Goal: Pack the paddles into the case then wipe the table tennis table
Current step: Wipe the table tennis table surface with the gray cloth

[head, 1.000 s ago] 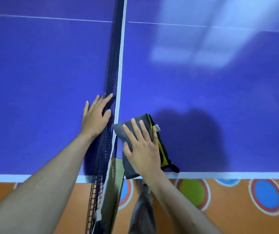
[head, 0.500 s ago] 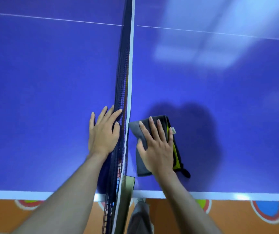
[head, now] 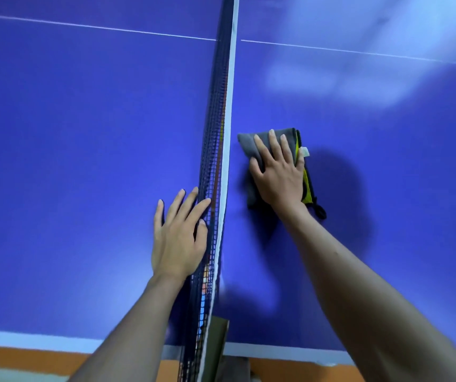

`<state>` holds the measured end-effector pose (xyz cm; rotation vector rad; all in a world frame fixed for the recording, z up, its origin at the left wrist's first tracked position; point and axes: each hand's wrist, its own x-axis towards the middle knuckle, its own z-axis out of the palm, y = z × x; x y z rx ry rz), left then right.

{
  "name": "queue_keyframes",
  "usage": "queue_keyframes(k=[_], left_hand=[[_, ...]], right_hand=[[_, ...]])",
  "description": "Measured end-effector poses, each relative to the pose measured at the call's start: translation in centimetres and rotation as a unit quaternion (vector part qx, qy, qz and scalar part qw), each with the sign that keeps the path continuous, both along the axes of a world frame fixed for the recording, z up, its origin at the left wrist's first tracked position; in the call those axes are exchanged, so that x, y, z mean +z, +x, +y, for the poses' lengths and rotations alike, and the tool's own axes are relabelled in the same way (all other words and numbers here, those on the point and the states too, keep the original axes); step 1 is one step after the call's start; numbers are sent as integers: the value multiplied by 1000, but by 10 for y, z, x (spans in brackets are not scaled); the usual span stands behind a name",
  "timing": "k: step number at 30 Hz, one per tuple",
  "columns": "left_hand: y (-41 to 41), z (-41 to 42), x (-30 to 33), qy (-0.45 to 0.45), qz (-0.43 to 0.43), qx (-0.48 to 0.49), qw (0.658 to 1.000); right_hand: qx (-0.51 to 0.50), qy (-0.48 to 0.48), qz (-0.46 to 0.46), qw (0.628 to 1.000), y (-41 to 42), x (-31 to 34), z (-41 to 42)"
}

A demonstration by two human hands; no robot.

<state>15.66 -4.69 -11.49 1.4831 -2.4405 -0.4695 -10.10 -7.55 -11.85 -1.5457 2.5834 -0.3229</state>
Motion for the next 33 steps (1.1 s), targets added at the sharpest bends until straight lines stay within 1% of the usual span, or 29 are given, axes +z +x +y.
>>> queue_keyframes(k=[5,11,16,20,23,24,28,30,33], left_hand=[[0,0,1,8,13,1,1000],[1,3,2,10,47,18,999],[-1,9,6,25,63,-2,998],[-11,12,16,38,75,-39,996],[-31,17,30,52,74,-77,993],[-38,22,34,68,72,-76,992],[-55,44,46,169,43,0,985],[-63,54,45,171,36,21,984],[-77,65,44,152,55,43,986]], right_hand=[[-6,-29,14,999,21,-5,47],[-20,-67,39,997,66,-9,155],[-24,-38,43,998,102,-4,258],[-32,-21,52,998,117,-3,320],[-29,-9,59,998,118,-7,333],[-30,-8,63,998,116,-7,334],[-42,-22,68,997,102,-6,310],[-45,-39,66,996,87,-7,291],[-56,-63,74,994,62,-10,256]])
